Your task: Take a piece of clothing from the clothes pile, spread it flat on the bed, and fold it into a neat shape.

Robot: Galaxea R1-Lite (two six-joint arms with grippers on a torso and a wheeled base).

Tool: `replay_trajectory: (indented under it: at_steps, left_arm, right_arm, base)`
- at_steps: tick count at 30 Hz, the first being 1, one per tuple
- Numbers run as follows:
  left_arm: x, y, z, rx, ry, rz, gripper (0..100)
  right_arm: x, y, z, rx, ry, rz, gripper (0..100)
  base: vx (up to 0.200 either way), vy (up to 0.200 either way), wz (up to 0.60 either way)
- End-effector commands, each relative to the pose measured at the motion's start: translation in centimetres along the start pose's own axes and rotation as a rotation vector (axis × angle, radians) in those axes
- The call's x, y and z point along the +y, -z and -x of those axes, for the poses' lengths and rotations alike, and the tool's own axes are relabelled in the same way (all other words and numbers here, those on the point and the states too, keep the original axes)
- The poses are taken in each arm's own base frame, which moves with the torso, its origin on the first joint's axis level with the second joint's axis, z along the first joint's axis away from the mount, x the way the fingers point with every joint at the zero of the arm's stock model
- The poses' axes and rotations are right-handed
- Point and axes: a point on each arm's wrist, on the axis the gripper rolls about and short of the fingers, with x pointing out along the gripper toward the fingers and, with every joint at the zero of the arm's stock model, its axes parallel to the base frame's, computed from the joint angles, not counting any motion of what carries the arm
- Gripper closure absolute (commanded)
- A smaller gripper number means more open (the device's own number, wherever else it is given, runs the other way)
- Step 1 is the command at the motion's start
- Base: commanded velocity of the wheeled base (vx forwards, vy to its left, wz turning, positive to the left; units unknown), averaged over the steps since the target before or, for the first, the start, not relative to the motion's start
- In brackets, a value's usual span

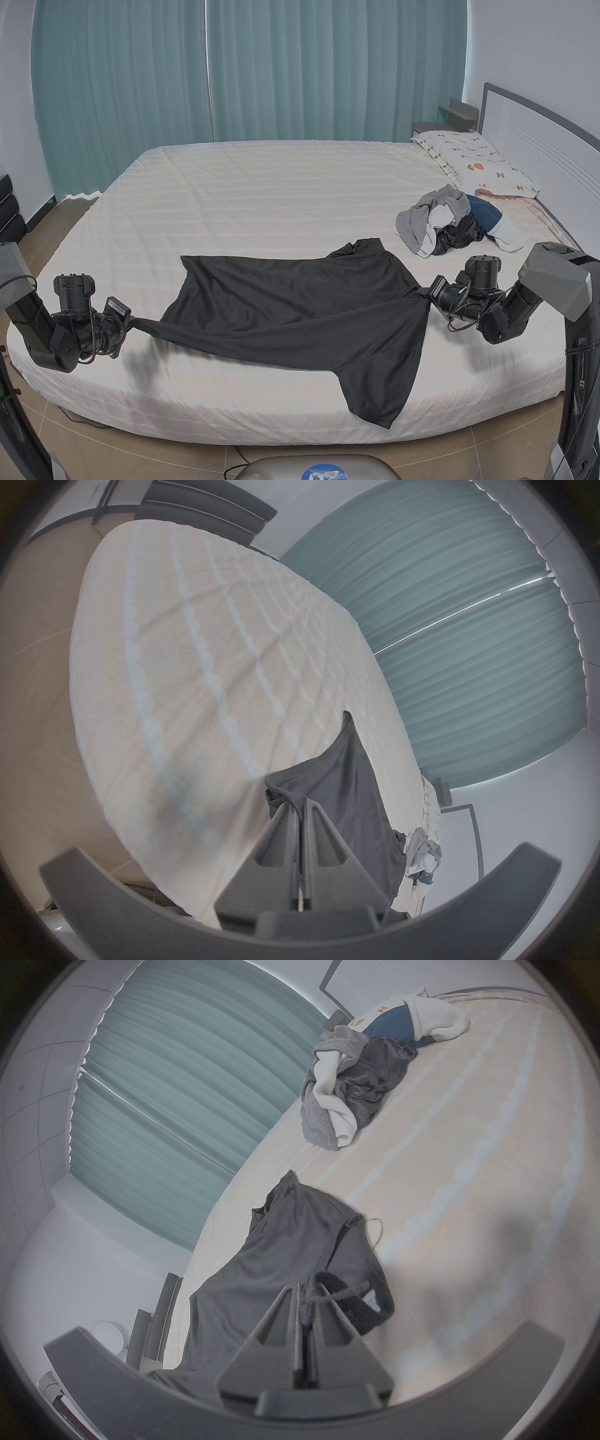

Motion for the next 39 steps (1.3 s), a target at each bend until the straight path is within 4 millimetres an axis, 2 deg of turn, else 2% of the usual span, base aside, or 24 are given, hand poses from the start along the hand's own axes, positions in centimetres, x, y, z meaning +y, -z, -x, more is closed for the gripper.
replay_trajectory:
  at_steps: [1, 6, 9, 10, 11, 13, 15, 18, 19, 21, 25, 29, 34, 39]
  left_arm:
    - [0.6, 0.2, -0.7, 0.016, -0.022, 0.005, 100]
    - [0.9, 0.4, -0.9, 0.023, -0.034, 0.006, 100]
    - [0.9, 0.4, -0.9, 0.024, -0.033, 0.006, 100]
    - [0.9, 0.4, -0.9, 0.024, -0.033, 0.006, 100]
    - [1.0, 0.4, -1.0, 0.027, -0.036, 0.006, 100]
    - [1.0, 0.5, -1.0, 0.028, -0.037, 0.006, 100]
    - [1.1, 0.5, -1.0, 0.029, -0.038, 0.006, 100]
    - [1.1, 0.5, -1.0, 0.029, -0.040, 0.006, 100]
    - [1.1, 0.5, -1.0, 0.032, -0.038, 0.006, 100]
    - [1.1, 0.6, -1.0, 0.034, -0.039, 0.006, 100]
    - [1.1, 0.6, -1.0, 0.036, -0.040, 0.004, 100]
    - [1.2, 0.7, -1.1, 0.039, -0.043, 0.002, 100]
    - [1.4, 0.8, -1.3, 0.044, -0.051, 0.002, 100]
    - [1.4, 0.8, -1.3, 0.044, -0.051, 0.002, 100]
  right_arm:
    - [-1.3, 0.4, -1.6, 0.003, 0.011, -0.004, 0]
    - [-2.4, 0.4, -1.7, -0.022, 0.056, -0.010, 0]
    - [-2.4, -1.4, 0.6, -0.059, 0.079, -0.020, 0]
    - [-2.4, -1.4, 0.6, -0.059, 0.079, -0.020, 0]
    - [-2.3, -2.2, 2.3, -0.056, 0.068, -0.015, 0]
    - [-1.9, -2.6, 3.6, -0.034, 0.041, -0.010, 0]
    - [-1.3, -2.0, 5.5, 0.018, 0.020, -0.008, 0]
    - [-1.0, -0.9, 6.7, 0.063, 0.020, 0.004, 0]
    - [-0.7, 0.9, 7.4, 0.120, 0.032, 0.031, 0]
    - [-0.8, 2.6, 8.0, 0.174, 0.050, 0.051, 0]
    - [-0.8, 5.1, 8.2, 0.251, 0.048, 0.103, 0]
    - [-0.2, 7.1, 7.0, 0.289, 0.033, 0.122, 0]
    - [0.2, 8.6, 5.7, 0.319, 0.041, 0.144, 0]
    - [0.1, 9.2, 4.8, 0.297, 0.079, 0.163, 0]
  base:
    - [0.000, 0.000, 0.00]
    - [0.000, 0.000, 0.00]
    - [0.000, 0.000, 0.00]
    - [0.000, 0.000, 0.00]
    - [0.000, 0.000, 0.00]
    - [0.000, 0.000, 0.00]
    - [0.000, 0.000, 0.00]
    - [0.000, 0.000, 0.00]
    - [0.000, 0.000, 0.00]
    - [0.000, 0.000, 0.00]
    - [0.000, 0.000, 0.00]
    - [0.000, 0.000, 0.00]
    - [0.000, 0.000, 0.00]
    - [0.000, 0.000, 0.00]
